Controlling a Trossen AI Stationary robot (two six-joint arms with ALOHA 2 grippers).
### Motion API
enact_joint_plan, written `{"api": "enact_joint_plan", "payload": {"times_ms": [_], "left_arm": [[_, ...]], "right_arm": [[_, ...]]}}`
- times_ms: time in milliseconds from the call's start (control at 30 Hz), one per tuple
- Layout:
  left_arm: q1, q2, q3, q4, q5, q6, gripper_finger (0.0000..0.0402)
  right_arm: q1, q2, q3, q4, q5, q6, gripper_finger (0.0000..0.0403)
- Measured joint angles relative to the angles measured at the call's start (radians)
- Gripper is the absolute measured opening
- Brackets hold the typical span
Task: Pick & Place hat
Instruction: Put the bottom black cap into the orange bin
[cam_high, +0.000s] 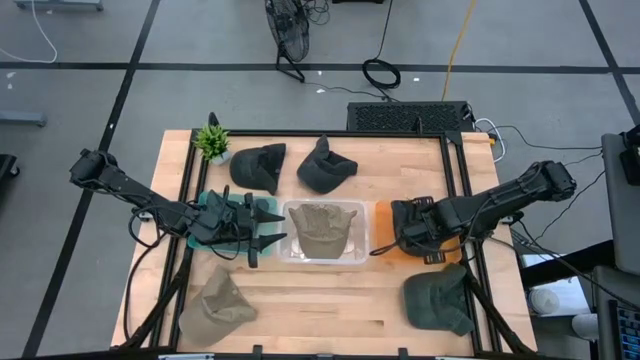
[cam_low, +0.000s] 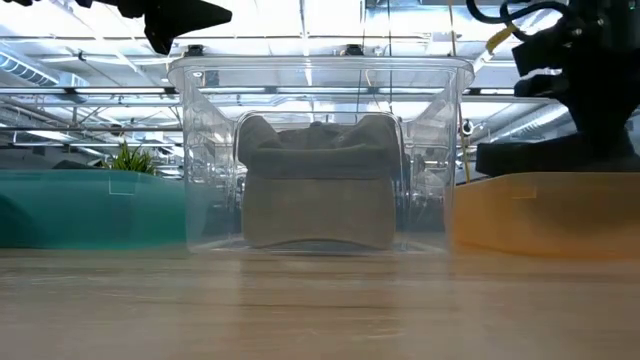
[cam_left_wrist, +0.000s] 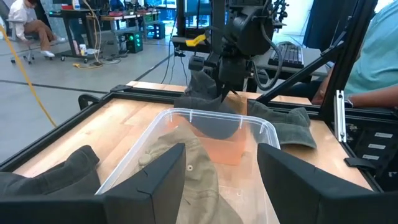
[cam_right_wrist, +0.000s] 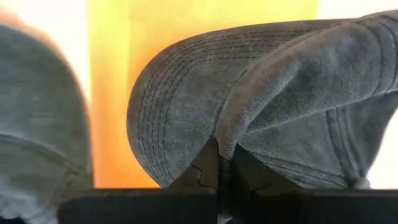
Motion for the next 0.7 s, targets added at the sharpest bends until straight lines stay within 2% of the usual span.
{"api": "enact_joint_plan", "payload": {"times_ms": [567, 633, 700], "left_arm": [[0.002, 0.000, 0.000, 0.000, 0.000, 0.000, 0.0211], [0.002, 0.000, 0.000, 0.000, 0.000, 0.000, 0.0211], [0.002, 0.000, 0.000, 0.000, 0.000, 0.000, 0.0211]], "right_arm": [[0.003, -0.004, -0.001, 0.043, -0.046, 0.143, 0.0031], [0.003, -0.004, -0.001, 0.037, -0.030, 0.143, 0.0042], [0.003, -0.004, -0.001, 0.016, 0.032, 0.157, 0.0054]]}}
